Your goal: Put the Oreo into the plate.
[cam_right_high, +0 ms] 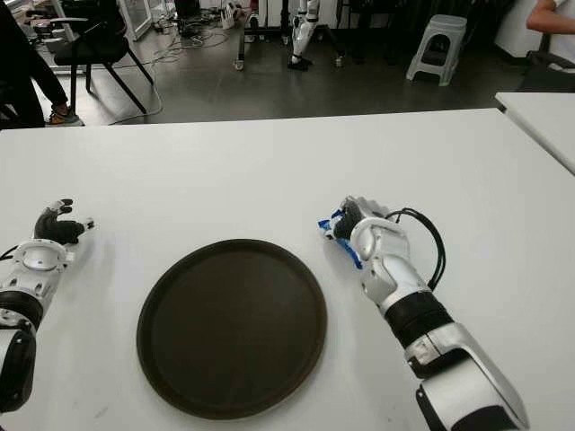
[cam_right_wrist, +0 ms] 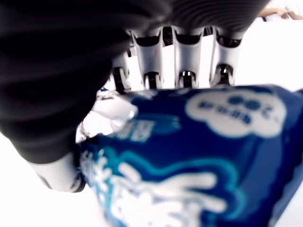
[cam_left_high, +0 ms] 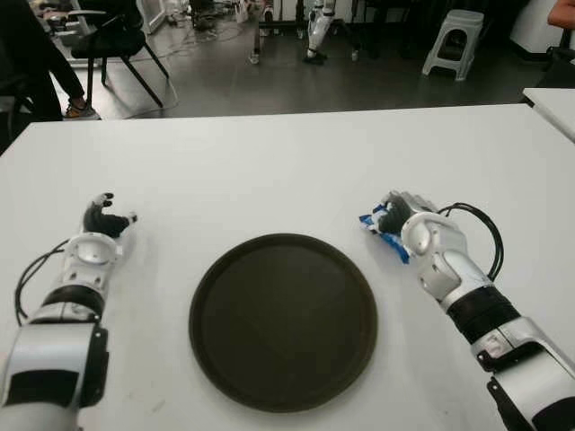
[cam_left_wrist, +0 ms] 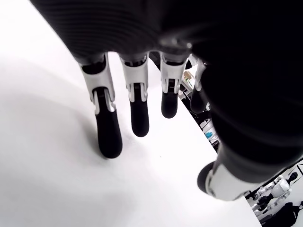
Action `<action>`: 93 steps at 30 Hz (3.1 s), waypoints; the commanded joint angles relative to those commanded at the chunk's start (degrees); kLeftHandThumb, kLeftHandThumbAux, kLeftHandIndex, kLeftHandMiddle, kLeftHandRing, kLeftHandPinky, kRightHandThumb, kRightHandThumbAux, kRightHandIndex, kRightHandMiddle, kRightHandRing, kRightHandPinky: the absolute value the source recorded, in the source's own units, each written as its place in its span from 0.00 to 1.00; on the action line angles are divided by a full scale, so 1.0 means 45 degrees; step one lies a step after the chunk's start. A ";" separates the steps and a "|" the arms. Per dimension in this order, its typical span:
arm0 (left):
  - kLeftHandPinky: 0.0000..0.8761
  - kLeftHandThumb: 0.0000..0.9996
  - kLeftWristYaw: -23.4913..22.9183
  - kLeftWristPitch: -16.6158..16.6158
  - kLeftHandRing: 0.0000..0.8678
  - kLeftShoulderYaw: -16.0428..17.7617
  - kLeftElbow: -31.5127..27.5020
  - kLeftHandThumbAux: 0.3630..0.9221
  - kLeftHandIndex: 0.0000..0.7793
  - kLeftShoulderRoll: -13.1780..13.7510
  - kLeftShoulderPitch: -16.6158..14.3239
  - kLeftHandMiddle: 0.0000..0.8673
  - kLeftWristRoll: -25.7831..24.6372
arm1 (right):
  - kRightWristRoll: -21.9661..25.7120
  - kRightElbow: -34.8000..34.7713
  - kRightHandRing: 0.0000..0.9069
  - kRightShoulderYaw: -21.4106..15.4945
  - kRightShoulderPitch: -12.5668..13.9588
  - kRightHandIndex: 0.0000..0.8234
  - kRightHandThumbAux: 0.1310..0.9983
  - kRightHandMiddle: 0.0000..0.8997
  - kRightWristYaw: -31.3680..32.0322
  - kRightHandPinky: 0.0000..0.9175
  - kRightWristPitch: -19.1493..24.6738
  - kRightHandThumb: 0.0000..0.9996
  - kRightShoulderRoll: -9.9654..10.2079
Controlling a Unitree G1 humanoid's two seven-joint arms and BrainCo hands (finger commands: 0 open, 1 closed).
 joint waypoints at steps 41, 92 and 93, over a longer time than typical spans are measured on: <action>0.22 0.26 0.0154 -0.0062 0.20 -0.0258 0.0010 0.72 0.07 0.0009 0.0021 0.15 0.0127 | 0.0303 -0.0594 0.87 -0.0736 -0.0131 0.53 0.68 0.87 -0.1672 0.86 -0.1114 0.71 0.0033; 0.22 0.25 0.0055 -0.0111 0.19 -0.0100 0.0034 0.69 0.04 -0.0034 0.0028 0.14 -0.0027 | 0.1365 -0.4551 0.87 -0.1510 0.0497 0.53 0.68 0.88 -0.1045 0.85 -0.1705 0.70 0.0827; 0.21 0.25 0.0059 -0.0113 0.19 -0.0097 0.0034 0.69 0.04 -0.0035 0.0029 0.14 -0.0026 | 0.1363 -0.4605 0.87 -0.1503 0.0495 0.53 0.68 0.88 -0.1032 0.85 -0.1709 0.70 0.0869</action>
